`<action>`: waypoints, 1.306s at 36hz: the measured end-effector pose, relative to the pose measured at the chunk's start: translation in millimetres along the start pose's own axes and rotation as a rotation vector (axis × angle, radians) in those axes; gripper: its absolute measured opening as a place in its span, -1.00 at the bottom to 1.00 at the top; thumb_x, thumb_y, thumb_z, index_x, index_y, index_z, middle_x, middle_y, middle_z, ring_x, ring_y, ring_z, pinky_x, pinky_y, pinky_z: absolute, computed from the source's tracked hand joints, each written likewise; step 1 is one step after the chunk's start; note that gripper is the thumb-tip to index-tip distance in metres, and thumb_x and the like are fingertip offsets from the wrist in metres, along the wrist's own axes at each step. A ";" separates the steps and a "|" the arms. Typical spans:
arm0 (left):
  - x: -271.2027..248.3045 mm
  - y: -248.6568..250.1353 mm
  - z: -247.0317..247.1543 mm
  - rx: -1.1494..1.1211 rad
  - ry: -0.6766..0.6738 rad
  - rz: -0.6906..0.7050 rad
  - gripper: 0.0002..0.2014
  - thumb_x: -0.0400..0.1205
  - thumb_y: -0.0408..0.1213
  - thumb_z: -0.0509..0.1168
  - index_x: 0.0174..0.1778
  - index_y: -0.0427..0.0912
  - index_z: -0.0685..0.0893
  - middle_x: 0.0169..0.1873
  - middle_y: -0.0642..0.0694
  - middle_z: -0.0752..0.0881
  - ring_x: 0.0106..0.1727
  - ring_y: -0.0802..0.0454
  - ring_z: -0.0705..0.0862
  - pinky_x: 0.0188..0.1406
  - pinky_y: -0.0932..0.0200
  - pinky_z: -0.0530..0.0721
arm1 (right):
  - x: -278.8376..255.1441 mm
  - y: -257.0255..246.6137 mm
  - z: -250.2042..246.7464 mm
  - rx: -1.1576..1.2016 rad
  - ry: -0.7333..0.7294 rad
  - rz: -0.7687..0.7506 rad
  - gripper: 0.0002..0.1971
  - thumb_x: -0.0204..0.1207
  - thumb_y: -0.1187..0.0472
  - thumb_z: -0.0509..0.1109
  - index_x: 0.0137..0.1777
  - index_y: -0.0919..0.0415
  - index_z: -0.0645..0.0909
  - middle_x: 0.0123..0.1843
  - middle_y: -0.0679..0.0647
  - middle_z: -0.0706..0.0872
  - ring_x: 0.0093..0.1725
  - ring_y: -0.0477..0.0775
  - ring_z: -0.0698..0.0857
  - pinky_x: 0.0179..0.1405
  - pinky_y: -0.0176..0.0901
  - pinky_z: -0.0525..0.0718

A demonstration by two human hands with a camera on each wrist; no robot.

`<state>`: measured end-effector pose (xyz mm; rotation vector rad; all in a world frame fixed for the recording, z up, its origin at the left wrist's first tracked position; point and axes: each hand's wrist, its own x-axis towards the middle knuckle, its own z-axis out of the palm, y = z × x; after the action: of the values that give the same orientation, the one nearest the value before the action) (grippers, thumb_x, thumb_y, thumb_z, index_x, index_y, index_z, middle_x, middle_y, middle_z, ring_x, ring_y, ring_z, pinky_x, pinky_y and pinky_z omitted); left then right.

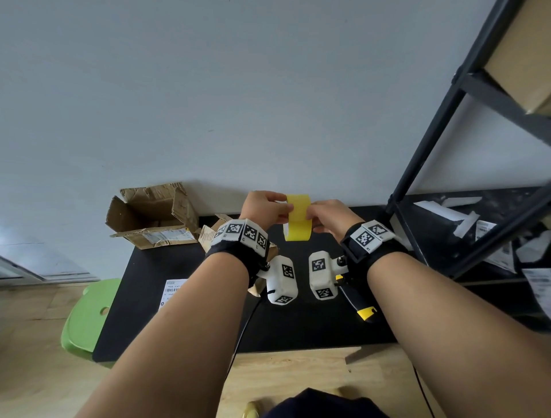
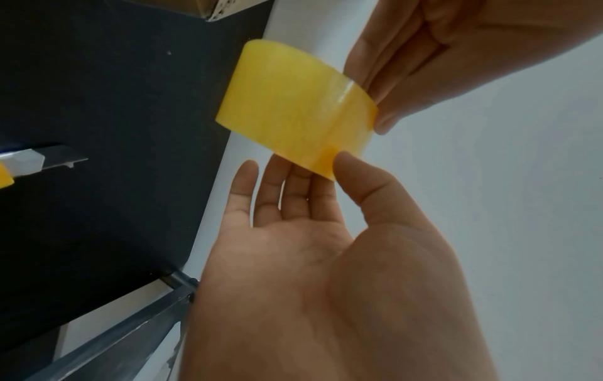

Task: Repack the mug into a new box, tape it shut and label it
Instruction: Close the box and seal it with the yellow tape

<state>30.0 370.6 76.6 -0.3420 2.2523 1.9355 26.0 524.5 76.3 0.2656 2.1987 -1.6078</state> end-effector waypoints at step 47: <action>-1.5 5.3 10.2 0.087 -0.125 0.050 -0.37 0.52 -0.46 0.46 0.53 -0.18 0.46 0.06 -0.28 0.75 0.00 -0.10 0.78 0.06 0.08 0.76 | 8.8 -4.8 -8.4 0.212 0.096 0.002 -0.80 0.54 0.31 0.29 0.10 0.40 0.62 -0.15 0.24 0.74 -0.12 0.22 0.75 0.03 0.09 0.75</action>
<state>29.6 381.5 80.4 -0.1516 2.2759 1.8201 14.5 530.1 78.9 0.4133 2.0954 -1.8647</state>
